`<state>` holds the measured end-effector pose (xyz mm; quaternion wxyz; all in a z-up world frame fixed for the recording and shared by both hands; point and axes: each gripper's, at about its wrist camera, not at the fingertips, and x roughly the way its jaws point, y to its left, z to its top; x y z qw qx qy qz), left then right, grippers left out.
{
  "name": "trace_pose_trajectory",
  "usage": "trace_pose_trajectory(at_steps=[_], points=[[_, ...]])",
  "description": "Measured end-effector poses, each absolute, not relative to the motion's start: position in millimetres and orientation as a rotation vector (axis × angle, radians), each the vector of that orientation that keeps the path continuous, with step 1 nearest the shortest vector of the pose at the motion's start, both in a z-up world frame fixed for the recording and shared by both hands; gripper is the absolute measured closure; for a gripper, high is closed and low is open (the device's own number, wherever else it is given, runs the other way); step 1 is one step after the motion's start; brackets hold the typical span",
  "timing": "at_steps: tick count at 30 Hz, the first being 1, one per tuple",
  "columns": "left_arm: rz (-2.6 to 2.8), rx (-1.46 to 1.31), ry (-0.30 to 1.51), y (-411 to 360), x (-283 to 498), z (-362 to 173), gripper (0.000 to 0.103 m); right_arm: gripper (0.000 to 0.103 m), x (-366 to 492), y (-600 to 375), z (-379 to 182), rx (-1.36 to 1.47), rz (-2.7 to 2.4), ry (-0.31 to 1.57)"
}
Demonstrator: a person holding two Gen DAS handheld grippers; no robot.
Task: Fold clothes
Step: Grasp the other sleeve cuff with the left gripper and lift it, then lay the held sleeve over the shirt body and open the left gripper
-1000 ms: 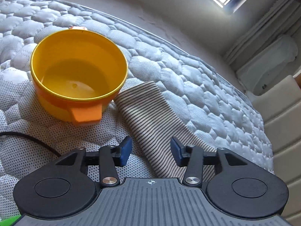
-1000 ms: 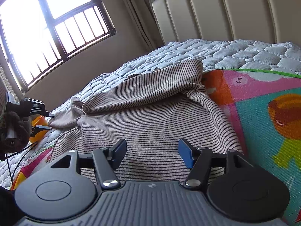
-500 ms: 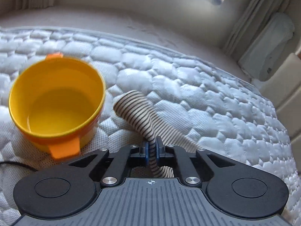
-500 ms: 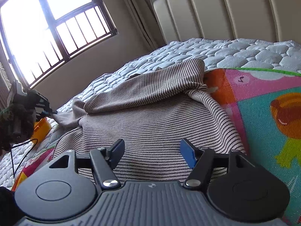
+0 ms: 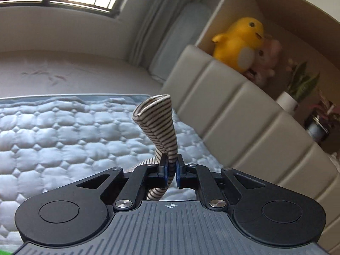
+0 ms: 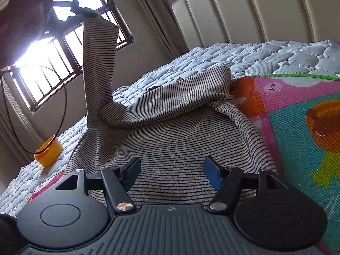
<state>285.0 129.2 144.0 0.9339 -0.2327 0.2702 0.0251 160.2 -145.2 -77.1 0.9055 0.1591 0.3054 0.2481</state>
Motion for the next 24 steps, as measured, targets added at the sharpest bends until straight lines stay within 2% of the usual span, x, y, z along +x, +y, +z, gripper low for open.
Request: trace_pose_trajectory(at_steps=[1, 3, 6, 10, 14, 17, 21, 24], points=[[0.026, -0.466, 0.569, 115, 290, 140, 0.093, 0.037, 161, -146, -77, 0.332, 0.514, 0.631], [-0.017, -0.447, 0.599, 89, 297, 133, 0.082, 0.036, 161, -146, -77, 0.339, 0.518, 0.632], [-0.045, -0.422, 0.643, 65, 300, 121, 0.071, 0.035, 161, -147, -78, 0.342, 0.524, 0.634], [-0.022, -0.408, 0.688, 68, 294, 106, 0.062, 0.032, 161, -147, -77, 0.343, 0.529, 0.636], [0.073, -0.348, 0.688, 97, 274, 92, 0.043, 0.030, 162, -145, -77, 0.336, 0.533, 0.639], [0.170, -0.249, 0.721, 125, 253, 76, 0.036, 0.028, 162, -142, -77, 0.323, 0.533, 0.641], [0.337, -0.072, 0.728, 176, 231, 73, 0.032, 0.024, 163, -141, -77, 0.309, 0.542, 0.644], [0.583, 0.037, 0.650, 226, 215, 88, 0.018, 0.023, 162, -139, -77, 0.295, 0.541, 0.643]])
